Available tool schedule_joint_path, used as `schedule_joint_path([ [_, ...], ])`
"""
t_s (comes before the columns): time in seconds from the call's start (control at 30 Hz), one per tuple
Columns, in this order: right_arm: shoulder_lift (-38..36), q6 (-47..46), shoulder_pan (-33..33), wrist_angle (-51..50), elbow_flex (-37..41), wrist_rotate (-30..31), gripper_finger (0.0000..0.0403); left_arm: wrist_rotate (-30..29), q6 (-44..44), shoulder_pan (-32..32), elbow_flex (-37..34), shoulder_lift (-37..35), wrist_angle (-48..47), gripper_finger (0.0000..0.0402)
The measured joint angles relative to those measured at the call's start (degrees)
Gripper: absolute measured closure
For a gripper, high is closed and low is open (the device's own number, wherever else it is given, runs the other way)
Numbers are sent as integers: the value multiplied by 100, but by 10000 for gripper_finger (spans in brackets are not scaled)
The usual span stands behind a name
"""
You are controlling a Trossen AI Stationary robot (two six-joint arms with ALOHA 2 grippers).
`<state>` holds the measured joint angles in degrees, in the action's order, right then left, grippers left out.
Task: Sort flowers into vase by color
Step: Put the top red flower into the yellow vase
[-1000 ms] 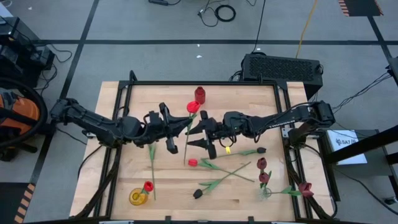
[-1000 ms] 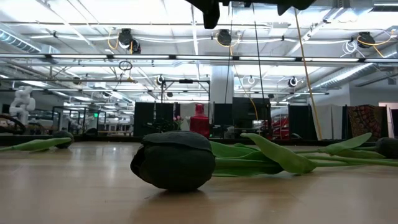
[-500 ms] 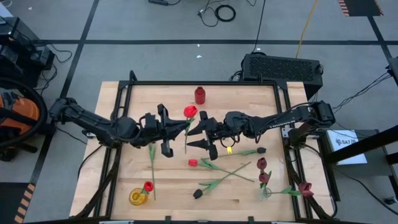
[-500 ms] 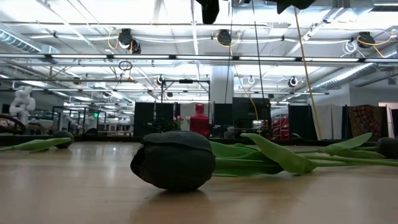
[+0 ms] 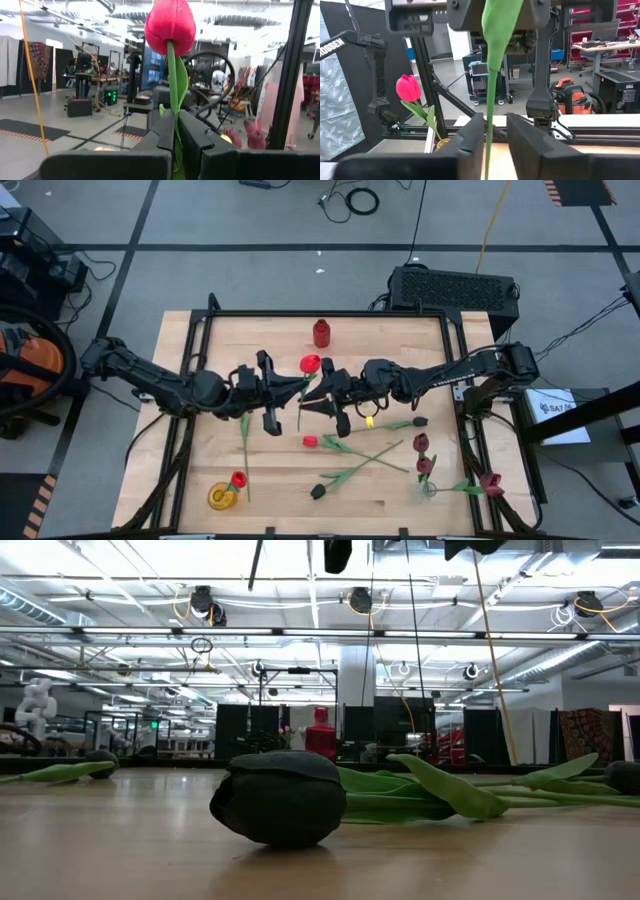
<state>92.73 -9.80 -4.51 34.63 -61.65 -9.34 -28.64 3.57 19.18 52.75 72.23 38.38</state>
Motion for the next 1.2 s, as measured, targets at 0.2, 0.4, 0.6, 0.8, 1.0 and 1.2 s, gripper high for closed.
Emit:
schedule_joint_path([
  [0.2,0,82,0,55,0,6,394,-2,19,-2,0,39,13,388],
  [0.4,0,62,0,-2,0,35,400,-69,160,160,0,-39,-179,351],
  [0.6,-66,57,0,-257,0,239,401,-1048,78,698,0,-431,-1122,241],
  [0.8,-76,145,4,-596,2,788,402,-1514,-852,1208,0,-619,-2510,167],
  [1.0,-76,214,2,-603,0,955,402,-1601,-666,1203,0,-616,-3208,160],
  [1.2,-79,294,-73,-1132,-324,1011,403,-1641,-556,1140,0,-556,-3066,160],
])
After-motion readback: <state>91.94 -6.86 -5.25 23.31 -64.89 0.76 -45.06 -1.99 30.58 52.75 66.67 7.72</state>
